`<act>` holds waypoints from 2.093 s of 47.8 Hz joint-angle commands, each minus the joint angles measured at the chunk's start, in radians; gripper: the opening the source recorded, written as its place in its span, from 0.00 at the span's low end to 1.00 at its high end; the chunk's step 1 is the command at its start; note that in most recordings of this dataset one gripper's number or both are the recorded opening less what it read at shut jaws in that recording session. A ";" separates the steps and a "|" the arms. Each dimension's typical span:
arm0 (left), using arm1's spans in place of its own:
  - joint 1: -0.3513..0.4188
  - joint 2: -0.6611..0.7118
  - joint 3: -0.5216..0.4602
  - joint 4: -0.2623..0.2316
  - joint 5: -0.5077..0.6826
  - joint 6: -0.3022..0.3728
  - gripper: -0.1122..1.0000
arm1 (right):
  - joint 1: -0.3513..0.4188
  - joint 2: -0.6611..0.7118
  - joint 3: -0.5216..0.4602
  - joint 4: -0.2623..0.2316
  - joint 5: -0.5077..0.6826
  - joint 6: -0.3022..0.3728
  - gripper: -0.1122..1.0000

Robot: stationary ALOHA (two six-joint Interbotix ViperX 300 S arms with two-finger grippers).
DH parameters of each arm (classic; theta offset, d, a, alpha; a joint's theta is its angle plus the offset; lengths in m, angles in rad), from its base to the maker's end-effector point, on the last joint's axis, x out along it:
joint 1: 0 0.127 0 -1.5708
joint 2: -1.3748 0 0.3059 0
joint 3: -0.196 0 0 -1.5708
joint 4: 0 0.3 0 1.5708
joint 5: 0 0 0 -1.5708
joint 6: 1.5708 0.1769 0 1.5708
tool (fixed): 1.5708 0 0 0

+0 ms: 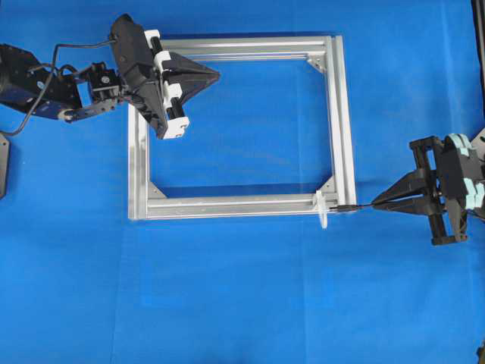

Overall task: Insert the wire through the string loop located on the right side.
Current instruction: 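Push the USB plug leftward through the zip-tie loop with the right gripper, then advance the right gripper further and move the left gripper toward the plug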

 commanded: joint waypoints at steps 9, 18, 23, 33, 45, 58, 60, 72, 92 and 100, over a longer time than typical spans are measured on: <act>-0.003 -0.025 -0.015 0.003 -0.011 0.000 0.10 | -0.002 0.035 -0.063 0.002 -0.009 -0.003 0.09; -0.003 -0.025 -0.015 0.002 -0.011 0.000 0.10 | -0.008 0.147 -0.120 0.002 -0.034 -0.003 0.09; -0.003 -0.025 -0.015 0.002 -0.011 0.000 0.10 | -0.020 0.212 -0.158 0.002 -0.081 -0.003 0.09; -0.006 -0.026 -0.012 0.003 -0.011 -0.003 0.10 | -0.055 0.316 -0.230 0.002 -0.109 -0.005 0.09; -0.012 -0.026 -0.009 0.003 -0.009 -0.006 0.10 | -0.058 0.339 -0.244 0.002 -0.110 -0.006 0.09; -0.057 -0.025 -0.009 0.002 -0.009 -0.011 0.10 | -0.060 0.339 -0.244 0.000 -0.106 -0.008 0.09; -0.075 -0.025 -0.011 0.003 -0.009 -0.011 0.10 | -0.058 0.337 -0.244 0.000 -0.107 -0.008 0.09; -0.235 -0.021 -0.015 0.003 -0.009 -0.015 0.10 | -0.058 0.339 -0.245 0.000 -0.107 -0.008 0.09; -0.385 -0.023 -0.021 0.002 0.012 -0.015 0.10 | -0.058 0.339 -0.245 -0.002 -0.110 -0.009 0.09; -0.385 -0.018 -0.038 0.002 0.035 -0.015 0.10 | -0.060 0.339 -0.245 -0.002 -0.110 -0.011 0.09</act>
